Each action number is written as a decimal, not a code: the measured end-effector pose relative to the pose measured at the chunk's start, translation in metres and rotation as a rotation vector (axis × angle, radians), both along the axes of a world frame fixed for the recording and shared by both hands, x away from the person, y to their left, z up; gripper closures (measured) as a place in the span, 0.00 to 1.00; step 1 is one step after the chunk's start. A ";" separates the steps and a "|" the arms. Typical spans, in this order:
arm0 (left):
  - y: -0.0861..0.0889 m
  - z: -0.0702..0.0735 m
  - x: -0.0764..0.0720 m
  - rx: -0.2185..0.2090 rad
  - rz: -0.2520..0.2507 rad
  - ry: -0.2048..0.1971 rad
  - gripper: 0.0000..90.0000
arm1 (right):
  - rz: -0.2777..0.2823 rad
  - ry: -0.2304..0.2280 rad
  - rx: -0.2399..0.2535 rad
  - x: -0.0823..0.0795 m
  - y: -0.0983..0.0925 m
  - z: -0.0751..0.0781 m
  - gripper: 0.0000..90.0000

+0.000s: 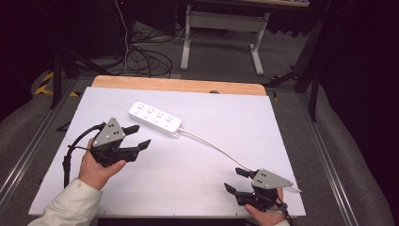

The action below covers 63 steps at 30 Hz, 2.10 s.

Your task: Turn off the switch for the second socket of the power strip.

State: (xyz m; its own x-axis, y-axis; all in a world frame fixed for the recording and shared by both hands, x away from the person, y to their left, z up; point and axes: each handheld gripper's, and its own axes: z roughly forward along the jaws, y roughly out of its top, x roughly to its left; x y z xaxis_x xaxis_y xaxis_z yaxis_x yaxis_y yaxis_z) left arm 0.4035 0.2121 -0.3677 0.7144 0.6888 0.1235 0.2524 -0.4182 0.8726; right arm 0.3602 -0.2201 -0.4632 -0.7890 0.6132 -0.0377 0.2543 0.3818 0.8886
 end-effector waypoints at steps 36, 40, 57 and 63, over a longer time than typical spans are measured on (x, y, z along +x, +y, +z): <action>-0.013 -0.037 0.097 -0.072 0.116 0.205 1.00 | 0.017 0.004 0.006 0.001 0.001 -0.001 0.39; -0.015 -0.046 0.107 -0.067 0.119 0.218 1.00 | 0.017 0.003 0.005 0.001 0.001 -0.001 0.39; -0.012 -0.078 0.138 -0.028 0.149 0.189 1.00 | 0.021 0.003 0.003 0.001 0.001 -0.001 0.39; -0.010 -0.085 0.145 -0.037 0.158 0.205 1.00 | 0.024 0.004 0.004 0.001 0.001 -0.001 0.39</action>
State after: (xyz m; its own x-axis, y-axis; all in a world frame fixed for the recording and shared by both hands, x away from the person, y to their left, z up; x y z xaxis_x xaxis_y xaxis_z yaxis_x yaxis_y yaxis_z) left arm 0.5489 0.2022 -0.4528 0.6050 0.7952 -0.0401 0.4849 -0.3281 0.8107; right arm 0.3615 -0.2188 -0.4644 -0.8034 0.5946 -0.0320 0.2492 0.3845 0.8889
